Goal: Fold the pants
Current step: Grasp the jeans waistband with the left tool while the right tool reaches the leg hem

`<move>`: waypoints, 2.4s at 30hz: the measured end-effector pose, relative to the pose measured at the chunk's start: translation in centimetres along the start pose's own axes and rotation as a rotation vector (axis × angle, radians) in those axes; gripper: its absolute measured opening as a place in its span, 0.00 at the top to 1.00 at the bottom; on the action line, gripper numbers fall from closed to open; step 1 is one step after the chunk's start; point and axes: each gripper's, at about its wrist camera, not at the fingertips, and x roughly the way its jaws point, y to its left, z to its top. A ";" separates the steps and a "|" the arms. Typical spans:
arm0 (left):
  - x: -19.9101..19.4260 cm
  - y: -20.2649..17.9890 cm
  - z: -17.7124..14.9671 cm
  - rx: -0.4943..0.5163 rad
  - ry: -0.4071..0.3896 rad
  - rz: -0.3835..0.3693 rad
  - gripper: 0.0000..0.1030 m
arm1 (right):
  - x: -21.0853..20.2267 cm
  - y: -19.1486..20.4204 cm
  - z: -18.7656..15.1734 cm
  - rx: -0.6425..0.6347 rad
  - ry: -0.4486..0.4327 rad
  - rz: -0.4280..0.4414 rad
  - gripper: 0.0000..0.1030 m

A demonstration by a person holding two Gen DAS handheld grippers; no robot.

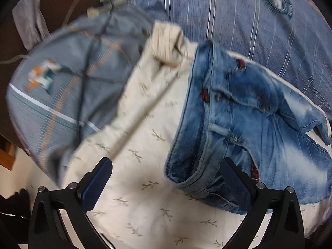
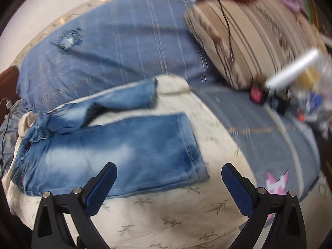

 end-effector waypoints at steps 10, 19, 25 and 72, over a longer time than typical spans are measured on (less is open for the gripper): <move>5.0 -0.6 -0.3 -0.033 0.148 -0.139 0.46 | 5.9 -1.9 0.8 0.074 0.126 0.022 0.38; 3.9 -0.9 -0.6 0.017 0.078 -0.185 0.75 | 5.1 -2.5 0.8 0.042 0.109 -0.069 0.80; 1.5 0.8 -1.1 -0.006 0.026 -0.233 0.81 | 2.9 -1.9 0.6 0.019 0.063 -0.093 0.81; 9.5 -8.5 20.5 -0.013 0.056 -0.186 0.34 | 13.7 3.7 19.0 0.066 0.060 0.171 0.22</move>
